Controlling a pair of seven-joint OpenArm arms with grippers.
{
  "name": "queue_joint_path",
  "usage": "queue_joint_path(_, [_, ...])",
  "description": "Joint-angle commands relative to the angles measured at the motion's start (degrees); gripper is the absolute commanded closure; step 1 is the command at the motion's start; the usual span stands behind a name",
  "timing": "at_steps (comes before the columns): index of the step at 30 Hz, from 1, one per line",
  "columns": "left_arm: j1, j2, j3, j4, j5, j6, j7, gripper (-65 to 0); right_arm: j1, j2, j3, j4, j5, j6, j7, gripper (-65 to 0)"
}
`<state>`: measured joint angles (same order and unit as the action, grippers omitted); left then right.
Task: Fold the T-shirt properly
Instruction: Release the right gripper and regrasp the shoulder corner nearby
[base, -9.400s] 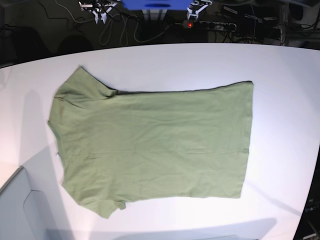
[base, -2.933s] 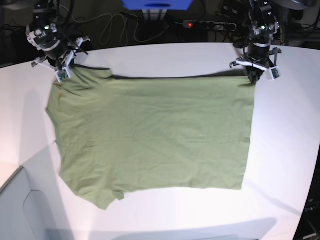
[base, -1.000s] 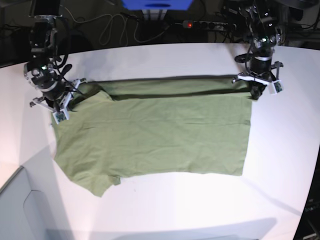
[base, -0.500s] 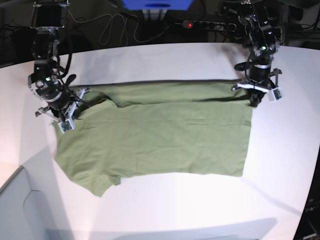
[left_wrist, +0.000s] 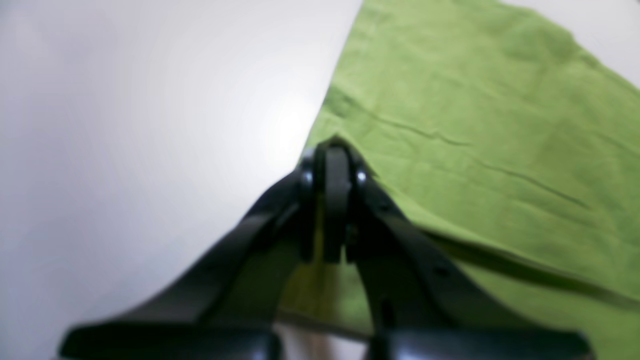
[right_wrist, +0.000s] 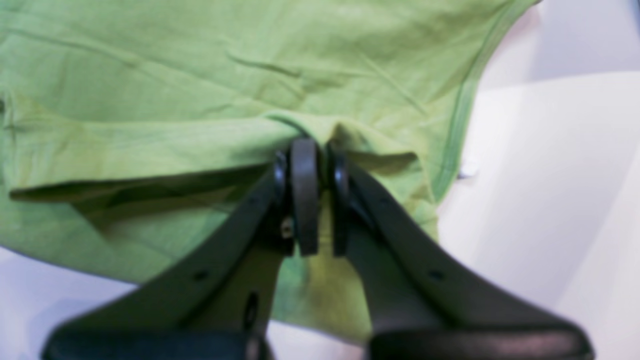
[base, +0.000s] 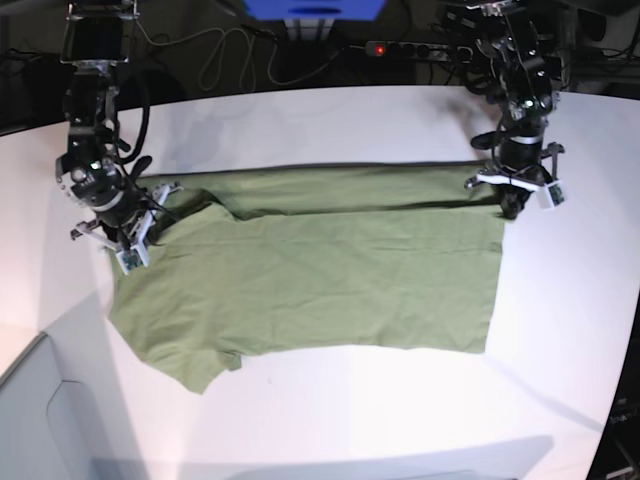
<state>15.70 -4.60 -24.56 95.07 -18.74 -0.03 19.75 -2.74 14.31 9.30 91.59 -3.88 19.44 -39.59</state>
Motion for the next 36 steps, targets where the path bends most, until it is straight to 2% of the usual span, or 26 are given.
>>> queue_joint_path(1, [-0.10, -0.37, -0.19, 0.54, -0.47, -0.01, -1.24, 0.0, 1.20, 0.68, 0.24, 0.94, 0.32, 0.56, 1.04, -0.1])
queue_joint_path(10, [-0.19, -0.37, -0.19, -0.69, -0.64, 0.08, -1.24, 0.0, 1.82, 0.33, 0.24, -1.26, 0.32, 0.56, 1.04, -0.1])
queue_joint_path(14, [-0.19, -0.01, -0.10, 0.01, -0.64, 0.08, -1.24, -6.3, 1.91, 0.51, 0.24, -1.26, 0.32, 0.56, 1.04, -0.1])
queue_joint_path(32, [-3.09, -0.37, -0.02, -0.08, -0.20, 0.08, -1.15, -6.7, 1.64, 0.60, 0.24, -1.26, 0.32, 0.56, 1.04, -0.2])
queue_joint_path(36, [-4.23, -1.25, -0.02, 0.01, -0.47, -0.01, 2.01, -6.7, 1.64, 0.60, 0.24, -1.26, 0.32, 0.56, 1.04, -0.2])
